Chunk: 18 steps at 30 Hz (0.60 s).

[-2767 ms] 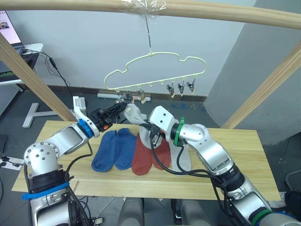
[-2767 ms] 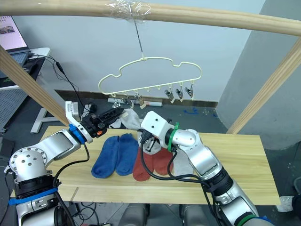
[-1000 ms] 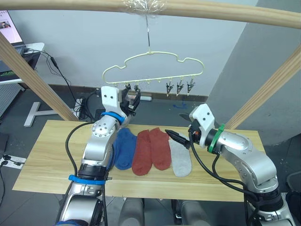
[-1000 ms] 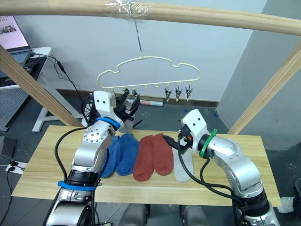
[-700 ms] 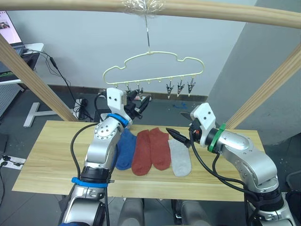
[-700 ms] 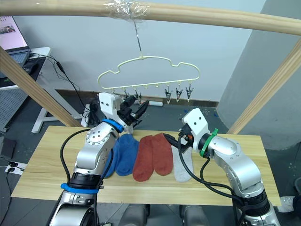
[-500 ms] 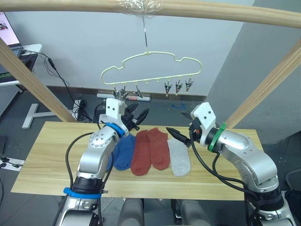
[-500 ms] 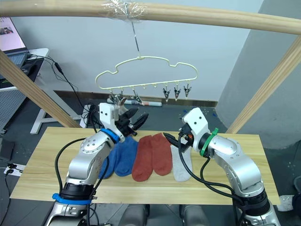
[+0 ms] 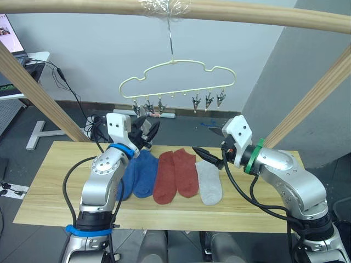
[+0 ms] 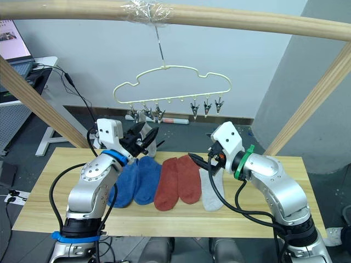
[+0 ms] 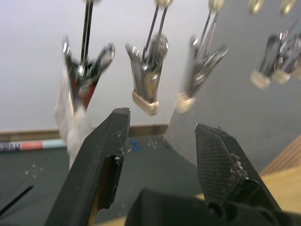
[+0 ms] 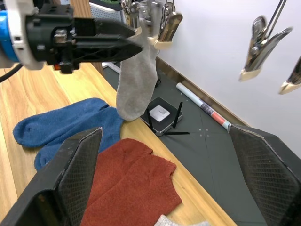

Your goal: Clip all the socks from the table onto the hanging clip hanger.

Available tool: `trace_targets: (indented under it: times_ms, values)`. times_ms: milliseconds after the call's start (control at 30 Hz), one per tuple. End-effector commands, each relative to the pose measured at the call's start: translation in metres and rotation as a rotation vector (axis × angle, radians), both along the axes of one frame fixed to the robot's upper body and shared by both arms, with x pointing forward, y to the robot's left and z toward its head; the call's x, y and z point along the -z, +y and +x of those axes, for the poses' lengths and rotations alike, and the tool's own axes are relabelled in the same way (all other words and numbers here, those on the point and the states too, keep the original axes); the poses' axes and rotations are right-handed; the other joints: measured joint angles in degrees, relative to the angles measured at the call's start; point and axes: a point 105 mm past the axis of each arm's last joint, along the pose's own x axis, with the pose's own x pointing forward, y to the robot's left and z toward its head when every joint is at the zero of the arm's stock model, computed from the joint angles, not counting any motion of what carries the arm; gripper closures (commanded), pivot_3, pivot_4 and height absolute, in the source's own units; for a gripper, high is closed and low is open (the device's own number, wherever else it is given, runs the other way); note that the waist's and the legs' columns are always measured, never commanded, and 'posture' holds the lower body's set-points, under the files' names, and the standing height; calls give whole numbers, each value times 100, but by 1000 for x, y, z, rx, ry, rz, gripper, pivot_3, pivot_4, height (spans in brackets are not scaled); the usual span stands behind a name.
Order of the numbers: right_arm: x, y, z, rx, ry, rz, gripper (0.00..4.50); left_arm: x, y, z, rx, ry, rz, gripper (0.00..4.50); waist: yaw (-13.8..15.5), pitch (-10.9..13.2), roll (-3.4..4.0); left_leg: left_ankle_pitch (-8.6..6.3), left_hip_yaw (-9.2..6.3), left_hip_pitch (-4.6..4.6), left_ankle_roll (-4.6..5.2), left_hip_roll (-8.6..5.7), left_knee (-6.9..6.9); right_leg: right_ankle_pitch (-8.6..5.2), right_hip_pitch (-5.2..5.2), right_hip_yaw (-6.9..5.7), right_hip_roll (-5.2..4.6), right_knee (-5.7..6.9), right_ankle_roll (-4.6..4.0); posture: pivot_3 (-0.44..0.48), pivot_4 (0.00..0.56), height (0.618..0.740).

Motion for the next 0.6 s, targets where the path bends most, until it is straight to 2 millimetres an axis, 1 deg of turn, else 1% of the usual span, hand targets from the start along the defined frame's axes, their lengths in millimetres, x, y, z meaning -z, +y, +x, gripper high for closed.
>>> trace_targets:
  times_ms: [33,233,600]
  values:
    - [-18,3,-5,-21,-77,8,0,-14,3,3,-33,-70,2,2009,-2,0,0,0,0,0,0,0,0,0,1,0,0,0,0,153,215,740]
    - [-21,4,-5,-20,-82,14,0,-22,4,11,-75,-109,-3,2009,-7,0,0,0,-4,0,0,0,2,0,3,-4,0,0,0,142,214,740]
    - [-23,4,-5,-16,-92,16,0,-28,7,16,-111,-138,-24,2009,-11,0,0,0,-18,0,0,0,12,1,13,-19,0,1,-1,137,212,740]
